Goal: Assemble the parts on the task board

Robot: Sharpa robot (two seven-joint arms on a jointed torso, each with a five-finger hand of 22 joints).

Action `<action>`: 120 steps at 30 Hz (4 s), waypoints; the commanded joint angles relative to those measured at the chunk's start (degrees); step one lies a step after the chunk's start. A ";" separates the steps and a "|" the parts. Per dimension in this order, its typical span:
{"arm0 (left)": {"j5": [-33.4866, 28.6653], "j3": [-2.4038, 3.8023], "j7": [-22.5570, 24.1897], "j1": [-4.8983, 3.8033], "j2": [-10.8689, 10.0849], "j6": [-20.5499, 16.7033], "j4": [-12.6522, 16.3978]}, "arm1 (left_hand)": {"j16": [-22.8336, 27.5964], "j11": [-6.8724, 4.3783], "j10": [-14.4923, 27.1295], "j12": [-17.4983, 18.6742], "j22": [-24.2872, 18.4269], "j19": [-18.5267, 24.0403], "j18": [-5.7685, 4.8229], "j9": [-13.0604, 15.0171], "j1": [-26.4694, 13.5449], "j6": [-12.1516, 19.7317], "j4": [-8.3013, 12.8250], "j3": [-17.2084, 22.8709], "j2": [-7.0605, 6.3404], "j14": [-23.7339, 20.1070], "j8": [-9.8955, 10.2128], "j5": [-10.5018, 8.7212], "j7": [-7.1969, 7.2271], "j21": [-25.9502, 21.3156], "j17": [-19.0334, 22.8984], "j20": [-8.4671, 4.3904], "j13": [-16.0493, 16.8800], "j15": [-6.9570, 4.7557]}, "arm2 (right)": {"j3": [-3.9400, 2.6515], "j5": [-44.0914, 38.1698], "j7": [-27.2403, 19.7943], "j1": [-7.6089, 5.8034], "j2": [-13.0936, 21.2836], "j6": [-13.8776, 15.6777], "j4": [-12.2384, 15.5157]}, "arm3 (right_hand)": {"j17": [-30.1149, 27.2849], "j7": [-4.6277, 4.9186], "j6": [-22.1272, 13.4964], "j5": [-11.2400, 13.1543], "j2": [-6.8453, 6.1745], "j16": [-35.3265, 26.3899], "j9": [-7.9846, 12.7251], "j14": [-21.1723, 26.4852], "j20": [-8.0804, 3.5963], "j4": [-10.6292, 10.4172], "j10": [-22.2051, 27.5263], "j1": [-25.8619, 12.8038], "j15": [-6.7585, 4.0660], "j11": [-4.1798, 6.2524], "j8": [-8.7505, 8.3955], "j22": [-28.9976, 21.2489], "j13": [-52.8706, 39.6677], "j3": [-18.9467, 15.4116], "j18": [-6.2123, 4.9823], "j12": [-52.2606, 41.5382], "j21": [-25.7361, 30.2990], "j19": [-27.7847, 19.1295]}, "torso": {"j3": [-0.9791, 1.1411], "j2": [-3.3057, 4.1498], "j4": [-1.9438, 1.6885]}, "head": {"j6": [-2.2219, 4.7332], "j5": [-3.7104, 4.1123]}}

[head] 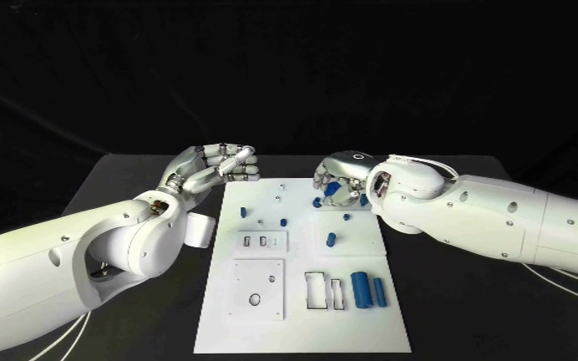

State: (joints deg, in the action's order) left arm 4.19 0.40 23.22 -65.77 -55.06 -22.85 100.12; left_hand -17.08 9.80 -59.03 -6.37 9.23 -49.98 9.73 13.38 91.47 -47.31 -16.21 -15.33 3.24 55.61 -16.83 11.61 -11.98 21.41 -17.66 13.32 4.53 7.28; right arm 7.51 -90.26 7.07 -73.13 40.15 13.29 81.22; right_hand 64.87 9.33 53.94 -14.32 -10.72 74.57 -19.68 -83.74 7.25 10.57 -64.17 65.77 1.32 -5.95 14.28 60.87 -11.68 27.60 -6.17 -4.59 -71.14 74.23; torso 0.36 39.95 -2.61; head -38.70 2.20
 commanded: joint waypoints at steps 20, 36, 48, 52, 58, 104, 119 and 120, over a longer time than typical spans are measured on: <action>0.30 0.11 -0.35 -1.12 -0.59 1.70 1.02 | 0.55 0.24 0.61 0.76 0.10 -0.23 0.47 0.26 0.30 0.82 0.06 -0.78 0.75 -0.58 0.45 -0.12 -0.25 0.41 -0.44 0.12 -0.02 0.28 | 0.07 -3.72 2.53 0.63 -2.22 -2.94 -2.80 | 3.54 -0.07 1.17 0.21 0.04 3.39 -0.86 -2.12 -0.04 -0.75 -0.19 0.18 -0.12 0.12 -0.09 6.99 -0.03 2.44 1.47 0.19 -4.98 2.99 | -0.05 1.52 -0.71 | -0.18 0.04; 0.30 0.11 -0.72 -1.32 -0.67 1.52 0.96 | 0.68 0.37 0.93 1.10 0.11 -0.17 0.44 0.41 0.30 1.10 0.07 -1.13 0.91 -0.79 0.59 -0.17 -0.38 0.47 -0.71 0.17 -0.06 0.38 | 0.09 -3.21 2.18 1.05 -2.67 -3.51 -3.23 | 4.68 -1.09 3.52 1.91 1.11 4.89 -2.49 -2.40 -0.48 -2.35 -2.61 0.26 -0.69 0.89 1.21 11.24 -0.04 6.34 2.13 0.05 -7.87 4.60 | 0.03 2.03 -0.75 | -0.16 -0.05; 0.30 0.11 -1.11 -1.34 -0.75 1.42 0.91 | 0.77 0.50 1.23 1.42 0.12 -0.11 0.42 0.53 0.30 1.47 0.07 -1.42 1.15 -0.91 0.76 -0.30 -0.52 0.52 -0.99 0.21 -0.08 0.45 | 0.08 -3.50 3.63 1.16 -2.47 1.59 -2.57 | 5.92 -2.33 5.63 6.72 4.20 6.29 -6.77 -2.67 -1.60 -3.32 -7.14 2.75 -1.99 2.37 4.60 15.53 -0.80 12.52 2.89 -0.03 -10.57 6.55 | 0.08 2.26 -0.71 | -0.05 -0.10; 0.30 0.11 -1.21 -1.35 -0.79 1.39 0.86 | 0.81 0.54 1.36 1.54 0.12 -0.08 0.41 0.58 0.32 1.61 0.09 -1.53 1.23 -0.95 0.83 -0.37 -0.58 0.55 -1.09 0.23 -0.09 0.48 | 0.06 -3.77 4.45 1.15 -2.20 3.60 -1.80 | 6.04 -2.31 5.51 6.69 4.07 6.40 -7.16 -2.69 -1.66 -3.19 -7.27 2.88 -2.03 2.42 4.81 15.75 -0.87 12.80 2.93 0.05 -10.69 6.64 | 0.07 2.29 -0.66 | 0.16 -0.21; 0.30 0.11 -1.32 -1.35 -0.85 1.33 0.56 | 0.87 0.59 1.56 1.73 0.13 -0.03 0.40 0.67 0.40 1.83 0.16 -1.71 1.32 -1.05 0.92 -0.54 -0.67 0.58 -1.26 0.26 -0.10 0.52 | -0.10 -4.07 5.89 0.67 -2.53 6.81 -0.84 | 6.13 -2.28 5.33 6.71 3.71 6.50 -7.53 -2.71 -1.68 -3.07 -7.22 2.87 -2.02 2.38 4.97 15.93 -0.90 12.96 2.96 0.23 -10.80 6.69 | 0.05 2.34 -0.76 | 0.61 -0.15; 0.30 0.11 -1.52 -2.00 -0.80 1.19 0.66 | 1.40 0.70 2.08 2.20 0.02 0.56 0.32 1.05 0.62 2.33 0.32 -2.36 1.62 -1.85 1.09 -0.76 -0.90 0.42 -1.72 0.39 -0.09 0.73 | -0.23 -2.39 5.33 0.95 -14.01 9.96 -11.46 | 6.21 -1.93 3.96 6.59 2.55 6.80 -8.45 -2.71 -1.43 -3.40 -6.15 2.16 -1.64 1.91 4.73 16.52 -0.85 13.75 3.06 0.98 -11.11 6.82 | -0.04 3.45 -1.73 | 0.65 -0.38; 0.30 0.11 -1.65 -2.22 -0.83 1.28 0.69 | 1.45 0.72 2.17 2.26 0.01 0.61 0.32 1.10 0.63 2.43 0.33 -2.47 1.66 -1.92 1.13 -0.80 -0.95 0.41 -1.80 0.41 -0.09 0.75 | -0.19 -2.42 5.68 1.08 -15.14 8.99 -13.37 | 5.54 -1.77 3.43 6.86 2.12 6.54 -8.59 -2.52 -1.27 -3.55 -5.55 1.85 -1.47 1.71 4.46 16.10 -0.78 13.92 2.93 1.05 -10.81 6.42 | -0.03 3.62 -1.72 | 0.59 -0.66; 0.30 0.11 -1.66 -2.24 -0.83 1.28 0.68 | 1.45 0.72 2.17 2.26 0.01 0.61 0.32 1.10 0.63 2.43 0.33 -2.47 1.66 -1.92 1.13 -0.80 -0.95 0.41 -1.80 0.41 -0.09 0.75 | -0.19 -2.44 5.72 1.08 -15.22 9.00 -13.52 | 5.45 -1.74 3.33 6.89 2.03 6.50 -8.61 -2.49 -1.24 -3.56 -5.43 1.81 -1.44 1.67 4.40 16.11 -0.76 13.96 2.93 1.06 -10.81 6.41 | -0.02 3.61 -1.70 | 0.59 -0.68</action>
State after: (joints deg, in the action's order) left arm 4.30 0.45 21.35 -67.85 -55.97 -22.20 100.62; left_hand -15.91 10.45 -57.13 -4.43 9.25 -49.61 9.72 14.42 92.14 -45.06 -15.89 -17.55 4.38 53.95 -15.93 11.10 -11.56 21.68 -19.41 13.66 4.49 8.10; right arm 7.30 -92.35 12.68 -72.10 25.02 23.34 68.01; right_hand 70.39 7.49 57.73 -7.55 -8.15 81.12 -25.78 -84.02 5.75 7.18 -69.99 67.42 -0.23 -4.22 18.49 74.95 -12.50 41.14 -3.95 -3.48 -81.98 80.72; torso 0.30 43.52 -4.36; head -38.14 1.58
